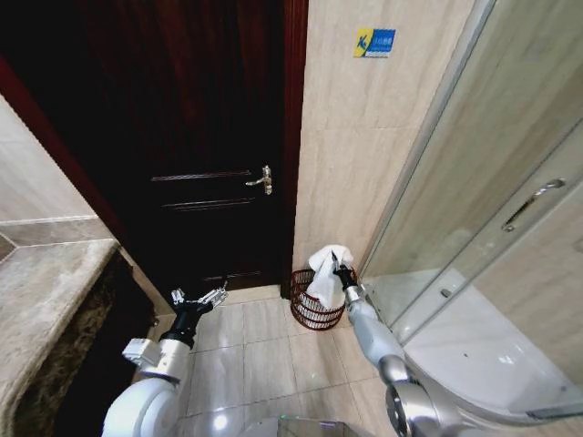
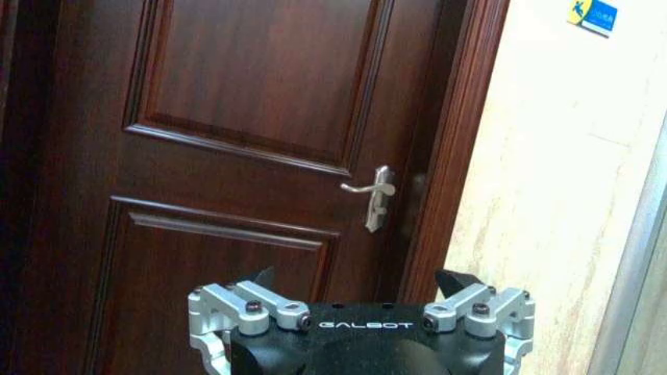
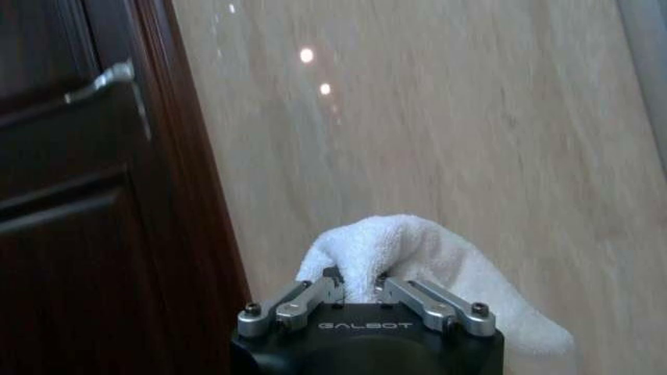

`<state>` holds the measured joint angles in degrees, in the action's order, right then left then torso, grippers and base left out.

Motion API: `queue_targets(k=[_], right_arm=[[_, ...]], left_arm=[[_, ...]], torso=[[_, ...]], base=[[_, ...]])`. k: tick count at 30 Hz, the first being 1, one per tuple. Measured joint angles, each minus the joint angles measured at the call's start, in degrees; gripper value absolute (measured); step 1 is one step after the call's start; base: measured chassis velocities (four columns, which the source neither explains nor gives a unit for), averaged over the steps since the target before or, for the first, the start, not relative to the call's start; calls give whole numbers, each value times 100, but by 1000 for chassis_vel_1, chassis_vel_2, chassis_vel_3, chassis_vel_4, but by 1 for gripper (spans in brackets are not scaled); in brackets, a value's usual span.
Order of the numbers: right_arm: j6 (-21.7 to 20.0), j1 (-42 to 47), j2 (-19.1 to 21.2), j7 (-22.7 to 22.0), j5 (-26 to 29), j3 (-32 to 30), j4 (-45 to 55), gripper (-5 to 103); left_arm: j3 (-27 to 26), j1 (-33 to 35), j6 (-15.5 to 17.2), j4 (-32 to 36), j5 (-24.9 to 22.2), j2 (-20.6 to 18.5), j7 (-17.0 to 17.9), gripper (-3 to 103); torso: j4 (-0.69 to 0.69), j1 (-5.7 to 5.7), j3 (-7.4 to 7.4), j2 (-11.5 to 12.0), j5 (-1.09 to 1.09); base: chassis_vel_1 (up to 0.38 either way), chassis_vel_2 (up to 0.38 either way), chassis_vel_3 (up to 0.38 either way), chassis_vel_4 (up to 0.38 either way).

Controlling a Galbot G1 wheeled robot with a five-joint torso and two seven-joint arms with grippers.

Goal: Discard the used towel into the hamper.

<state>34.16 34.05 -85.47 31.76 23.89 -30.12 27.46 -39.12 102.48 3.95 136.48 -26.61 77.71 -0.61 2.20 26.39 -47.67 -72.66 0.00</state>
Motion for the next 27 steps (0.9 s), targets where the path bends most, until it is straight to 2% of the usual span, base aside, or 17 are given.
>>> queue_targets(k=[1, 3, 4, 5, 7, 9, 10, 13, 15, 16, 17, 18, 19, 23, 24, 26, 27], right_arm=[[-38, 0, 0, -39, -57, -8, -23, 9], [-413, 49, 16, -508, -831, -129, 47, 9], [-527, 75, 39, -588, -1002, -144, 97, 9], [-527, 75, 39, -588, -1002, -144, 97, 9], [-993, 160, 164, -831, -1307, -107, 248, 9], [-1066, 163, 180, -880, -1310, -100, 258, 9], [-1352, 180, 215, -1033, -1279, -70, 349, 6], [-1823, 255, 318, -1120, -1031, 67, 627, 21], [-2016, 294, 368, -1114, -999, 111, 757, 21], [-2200, 332, 417, -1068, -996, 156, 870, 32], [-2245, 337, 430, -1020, -997, 172, 884, 32], [-2250, 337, 429, -997, -1004, 175, 883, 37], [-2250, 337, 429, -997, -1004, 175, 883, 37], [-2126, 281, 312, -971, -1171, 144, 744, 59], [-2126, 281, 312, -971, -1171, 144, 744, 59], [-2105, 258, 274, -1033, -1349, 133, 652, 70], [-2105, 258, 274, -1033, -1349, 133, 652, 70]], left_arm=[[0, 0, 0, 0, 0, 0, 0, 100], [0, 0, 0, 0, 0, 0, 0, 100], [0, 0, 0, 0, 0, 0, 0, 100], [0, 0, 0, 0, 0, 0, 0, 100], [0, 0, 0, 0, 0, 0, 0, 100], [0, 0, 0, 0, 0, 0, 0, 100], [0, 0, 0, 0, 0, 0, 0, 100], [0, 0, 0, 0, 0, 0, 0, 100], [0, 0, 0, 0, 0, 0, 0, 100], [0, 0, 0, 0, 0, 0, 0, 100], [0, 0, 0, 0, 0, 0, 0, 100], [0, 0, 0, 0, 0, 0, 0, 100], [0, 0, 0, 0, 0, 0, 0, 100], [0, 0, 0, 0, 0, 0, 0, 100], [0, 0, 0, 0, 0, 0, 0, 100], [0, 0, 0, 0, 0, 0, 0, 100], [0, 0, 0, 0, 0, 0, 0, 100]], torso=[[0, 0, 0, 0, 0], [1, 0, 0, 0, 0], [1, 0, 0, 0, -1], [1, 0, 0, 0, -1], [-2, 0, 0, 0, 0], [-2, 0, 0, 0, 0], [-2, 0, 0, 0, 0], [0, 0, 0, 0, -1], [0, 0, 0, 0, 0], [-1, 0, 0, 0, 1], [-1, 0, 0, 0, 0], [-1, 0, 0, 0, 0], [-1, 0, 0, 0, 0], [0, 0, 0, 0, -1], [0, 0, 0, 0, -1], [1, 0, 0, 0, 0], [1, 0, 0, 0, 0]], base=[[0, 0, 0, 0], [0, 0, 0, 0], [0, 0, 0, 0], [0, 0, 0, 0], [0, 0, 0, 0], [0, 0, 0, 0], [0, 0, 0, 0], [0, 0, 0, 0], [0, 0, 0, 0], [0, 0, 0, 0], [0, 0, 0, 0], [0, 0, 0, 0], [0, 0, 0, 0], [0, 0, 0, 0], [0, 0, 0, 0], [0, 0, 0, 0], [0, 0, 0, 0]])
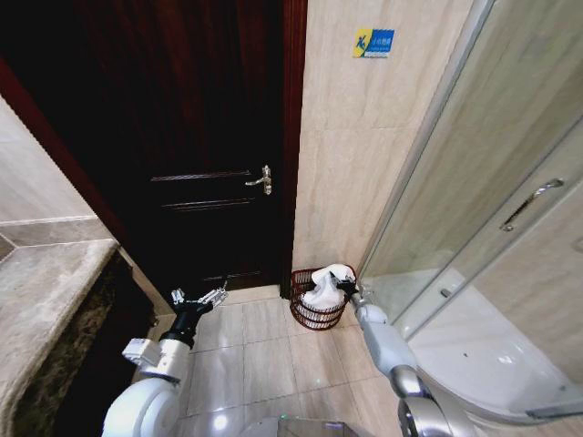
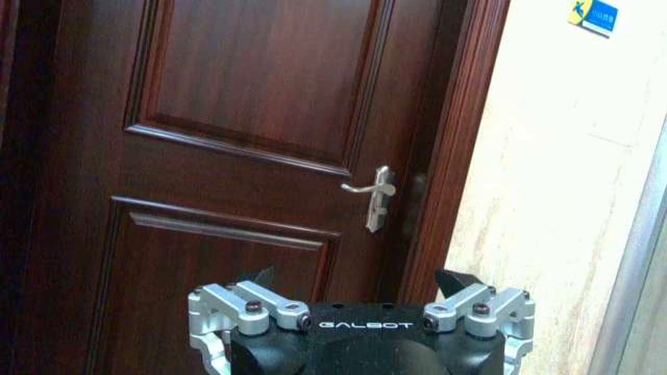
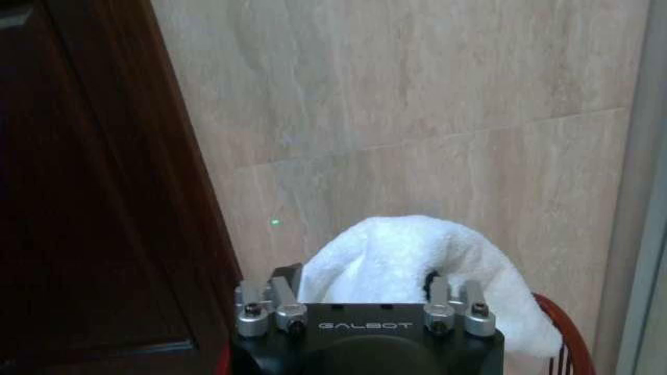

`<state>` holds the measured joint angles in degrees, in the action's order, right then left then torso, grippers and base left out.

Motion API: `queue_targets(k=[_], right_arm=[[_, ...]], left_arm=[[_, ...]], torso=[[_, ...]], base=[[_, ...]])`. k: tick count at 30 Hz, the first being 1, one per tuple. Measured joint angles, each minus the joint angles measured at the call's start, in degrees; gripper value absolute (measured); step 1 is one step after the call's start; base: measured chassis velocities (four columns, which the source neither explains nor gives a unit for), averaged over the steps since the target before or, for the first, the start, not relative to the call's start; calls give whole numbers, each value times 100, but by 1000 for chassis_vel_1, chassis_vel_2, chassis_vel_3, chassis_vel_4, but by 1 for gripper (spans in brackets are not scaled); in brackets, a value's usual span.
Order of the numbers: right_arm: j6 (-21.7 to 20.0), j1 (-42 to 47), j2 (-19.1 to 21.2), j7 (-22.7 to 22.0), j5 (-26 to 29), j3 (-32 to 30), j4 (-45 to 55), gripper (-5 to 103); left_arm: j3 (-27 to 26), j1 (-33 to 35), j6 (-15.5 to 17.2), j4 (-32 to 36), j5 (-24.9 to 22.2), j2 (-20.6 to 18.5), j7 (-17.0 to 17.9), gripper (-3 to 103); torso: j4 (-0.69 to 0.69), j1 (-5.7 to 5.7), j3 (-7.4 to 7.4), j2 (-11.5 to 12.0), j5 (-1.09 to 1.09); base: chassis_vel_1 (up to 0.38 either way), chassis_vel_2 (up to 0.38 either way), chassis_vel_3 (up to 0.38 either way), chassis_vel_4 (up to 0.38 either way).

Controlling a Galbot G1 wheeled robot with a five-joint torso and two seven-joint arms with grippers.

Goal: Discard the used towel into the hamper.

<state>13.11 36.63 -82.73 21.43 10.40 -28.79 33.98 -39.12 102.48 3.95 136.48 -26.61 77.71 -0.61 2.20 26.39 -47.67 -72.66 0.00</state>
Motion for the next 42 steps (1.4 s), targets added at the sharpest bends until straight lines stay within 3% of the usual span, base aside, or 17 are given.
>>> queue_targets(k=[2, 10, 15, 22, 26, 31, 34, 42], right_arm=[[-61, 24, -3, -193, -567, -6, -69, 81], [-160, 145, -21, -197, -1029, -17, -105, 99], [-326, 283, 15, -143, -1760, -141, 43, 100], [-333, 404, 89, 59, -1968, -153, 136, 100], [-262, 136, -49, 51, -2164, -320, -397, 100], [-179, -150, -224, -87, -2173, -448, -844, 100], [27, -414, -492, -614, -2077, -474, -979, 100], [291, -217, -372, -620, -1880, -414, -631, 100]], left_arm=[[0, 0, 0, 0, 0, 0, 0, 100], [0, 0, 0, 0, 0, 0, 0, 100], [0, 0, 0, 0, 0, 0, 0, 100], [0, 0, 0, 0, 0, 0, 0, 100], [0, 0, 0, 0, 0, 0, 0, 100], [0, 0, 0, 0, 0, 0, 0, 100], [0, 0, 0, 0, 0, 0, 0, 100], [0, 0, 0, 0, 0, 0, 0, 100]], torso=[[-1, 0, 0, 0, 1], [-1, 0, 0, 0, 0], [-1, 0, 0, 0, 0], [-2, 0, 0, 0, -1], [-2, 0, -1, 0, 0], [0, 0, -1, 1, 1], [1, 0, -1, 1, 0], [-2, 0, -1, 1, 0]], base=[[0, 0, 0, 0], [0, 0, 0, 0], [0, 0, 0, 0], [0, 0, 0, 0], [0, 0, 0, 0], [0, 0, 0, 0], [0, 0, 0, 0], [0, 0, 0, 0]])
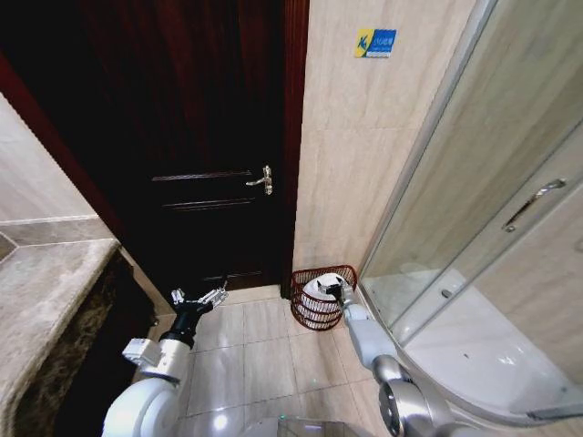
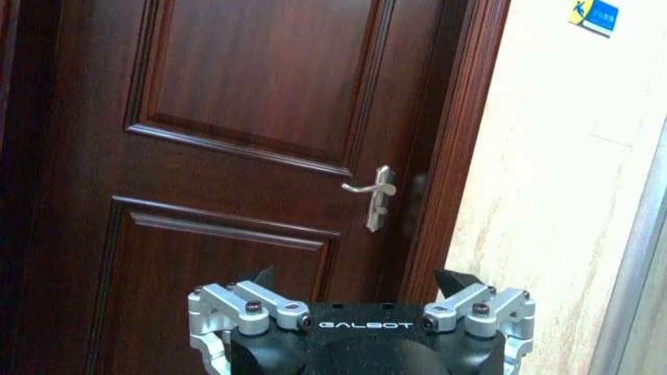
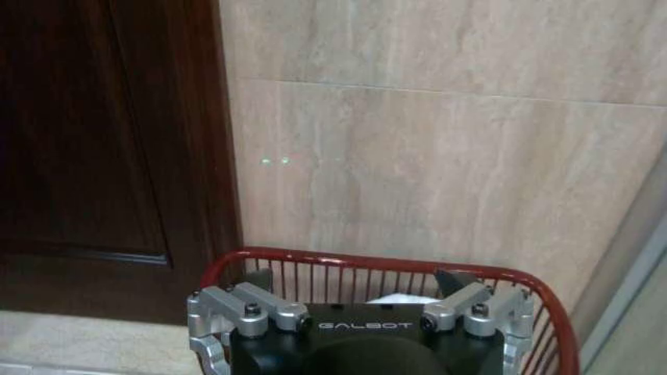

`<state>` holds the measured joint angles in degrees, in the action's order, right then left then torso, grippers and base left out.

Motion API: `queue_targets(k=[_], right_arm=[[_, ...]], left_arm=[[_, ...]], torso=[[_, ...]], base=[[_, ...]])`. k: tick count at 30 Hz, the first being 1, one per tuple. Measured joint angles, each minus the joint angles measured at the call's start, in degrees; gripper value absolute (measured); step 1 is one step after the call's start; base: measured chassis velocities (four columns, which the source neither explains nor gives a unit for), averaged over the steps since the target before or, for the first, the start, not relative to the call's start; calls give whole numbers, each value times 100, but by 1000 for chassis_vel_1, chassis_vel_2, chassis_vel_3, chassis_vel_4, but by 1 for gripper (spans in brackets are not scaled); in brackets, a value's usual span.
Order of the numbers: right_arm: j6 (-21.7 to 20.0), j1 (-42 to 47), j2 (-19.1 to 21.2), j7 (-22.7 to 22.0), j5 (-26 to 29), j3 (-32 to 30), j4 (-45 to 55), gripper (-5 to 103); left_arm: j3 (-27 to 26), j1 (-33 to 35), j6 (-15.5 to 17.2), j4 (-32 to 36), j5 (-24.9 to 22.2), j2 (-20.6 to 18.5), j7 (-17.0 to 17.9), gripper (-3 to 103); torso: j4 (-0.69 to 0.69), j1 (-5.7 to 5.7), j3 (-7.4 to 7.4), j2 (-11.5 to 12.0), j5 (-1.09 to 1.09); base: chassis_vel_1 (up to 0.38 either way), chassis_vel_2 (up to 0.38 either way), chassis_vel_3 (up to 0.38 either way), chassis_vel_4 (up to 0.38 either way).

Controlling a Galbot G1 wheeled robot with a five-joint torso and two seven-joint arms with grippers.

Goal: Discard the used towel into the hamper.

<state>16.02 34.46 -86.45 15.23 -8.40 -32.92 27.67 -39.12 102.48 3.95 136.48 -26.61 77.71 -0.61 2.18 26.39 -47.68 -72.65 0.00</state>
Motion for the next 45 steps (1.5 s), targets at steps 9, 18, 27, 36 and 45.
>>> queue_targets(k=[9, 18, 27, 36, 45], right_arm=[[-79, 642, 145, 8, 212, -58, 984, 100], [216, 1945, 309, -380, 1214, -53, 2585, 100], [29, 3899, 59, -796, 1414, -419, 5710, 100], [302, 6266, -542, -843, 1470, -719, 8512, 100], [1376, 7593, -568, -860, 1422, -827, 9349, 100]], left_arm=[[0, 0, 0, 0, 0, 0, 0, 100], [0, 0, 0, 0, 0, 0, 0, 100], [0, -1, 0, 0, 0, 0, 0, 100], [0, 0, 0, 0, 0, 0, 0, 100], [0, 0, 0, 0, 0, 0, 0, 100]], torso=[[2, 0, 0, 0, -1], [0, 0, 1, 0, -2], [2, -1, 1, -1, -1], [0, -1, 1, -2, 1], [1, -1, 1, -2, 0]], base=[[0, 0, 0, 0], [0, 0, 0, 0], [0, 0, 0, 0], [0, 0, 0, 0], [0, 0, 0, 0]])
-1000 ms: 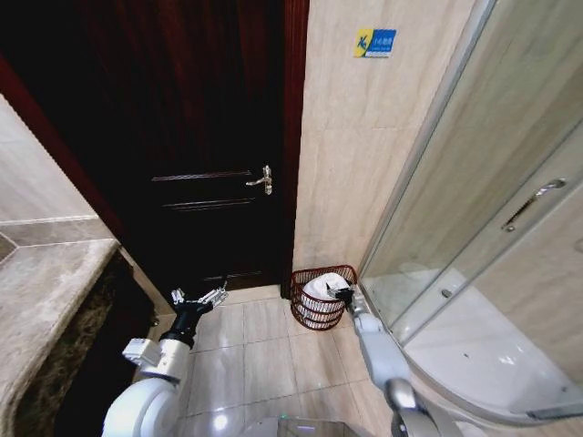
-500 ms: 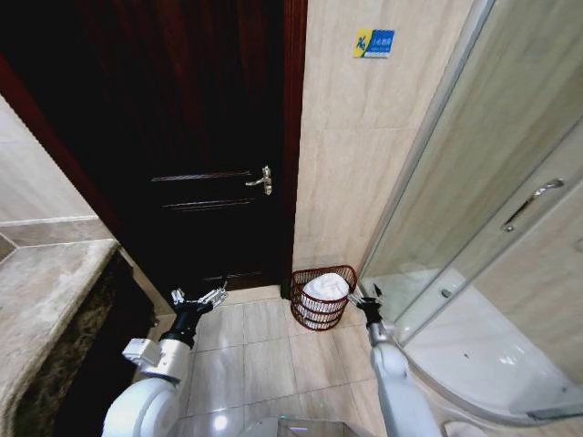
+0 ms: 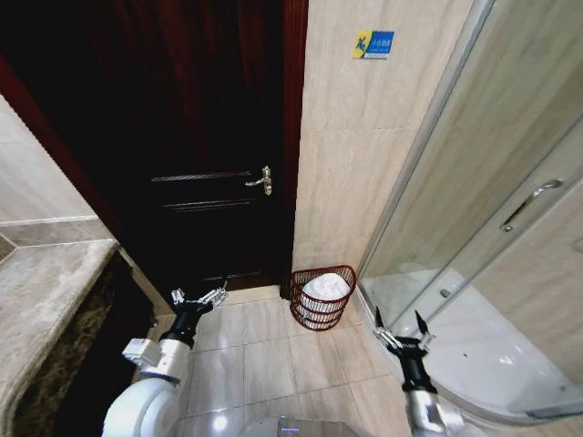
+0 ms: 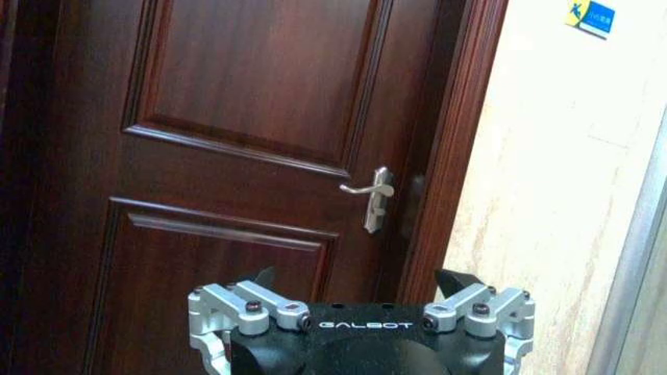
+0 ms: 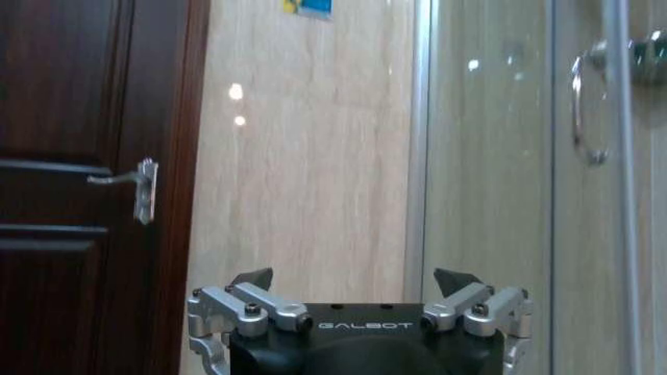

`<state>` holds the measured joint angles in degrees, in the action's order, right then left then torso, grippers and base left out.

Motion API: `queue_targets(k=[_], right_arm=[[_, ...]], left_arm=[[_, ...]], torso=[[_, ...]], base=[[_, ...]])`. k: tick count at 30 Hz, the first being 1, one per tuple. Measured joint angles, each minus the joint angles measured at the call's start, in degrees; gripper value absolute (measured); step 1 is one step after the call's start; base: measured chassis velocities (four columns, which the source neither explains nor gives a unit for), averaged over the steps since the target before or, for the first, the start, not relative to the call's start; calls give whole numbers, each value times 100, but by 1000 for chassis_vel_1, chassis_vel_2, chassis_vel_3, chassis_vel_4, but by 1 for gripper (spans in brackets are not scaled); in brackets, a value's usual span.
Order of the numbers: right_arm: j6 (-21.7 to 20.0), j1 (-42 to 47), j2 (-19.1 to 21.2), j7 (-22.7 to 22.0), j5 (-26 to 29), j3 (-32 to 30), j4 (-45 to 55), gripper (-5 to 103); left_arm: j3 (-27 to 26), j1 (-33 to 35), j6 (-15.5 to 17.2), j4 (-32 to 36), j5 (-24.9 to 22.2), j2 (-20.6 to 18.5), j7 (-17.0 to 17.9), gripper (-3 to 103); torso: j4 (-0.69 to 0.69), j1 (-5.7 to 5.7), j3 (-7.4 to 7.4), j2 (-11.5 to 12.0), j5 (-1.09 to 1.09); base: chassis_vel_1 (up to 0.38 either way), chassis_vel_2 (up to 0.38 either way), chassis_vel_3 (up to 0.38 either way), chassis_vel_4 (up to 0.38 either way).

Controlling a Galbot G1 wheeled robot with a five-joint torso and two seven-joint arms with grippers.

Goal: Discard the used towel into the hamper.

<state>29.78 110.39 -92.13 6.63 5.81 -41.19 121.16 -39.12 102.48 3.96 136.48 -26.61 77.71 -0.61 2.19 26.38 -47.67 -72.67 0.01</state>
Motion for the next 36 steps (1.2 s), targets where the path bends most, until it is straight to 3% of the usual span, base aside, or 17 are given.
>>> queue_targets(k=[9, 19, 36], right_arm=[[194, 89, -23, -52, 68, 23, 100, 100], [222, 90, -14, -26, 524, 7, 16, 100], [219, -46, -6, -97, 624, -89, -318, 100]], left_arm=[[0, 1, 0, 0, 0, 0, 0, 100], [0, 0, 0, 0, 0, 0, 0, 100], [0, 0, 0, 0, 0, 0, 0, 100]], torso=[[1, 1, -1, 1, -1], [0, 1, -1, 1, 0], [0, 2, -1, 2, -1]], base=[[0, 0, 0, 0], [-11, -9, -9, -11], [-92, -94, -86, -90]])
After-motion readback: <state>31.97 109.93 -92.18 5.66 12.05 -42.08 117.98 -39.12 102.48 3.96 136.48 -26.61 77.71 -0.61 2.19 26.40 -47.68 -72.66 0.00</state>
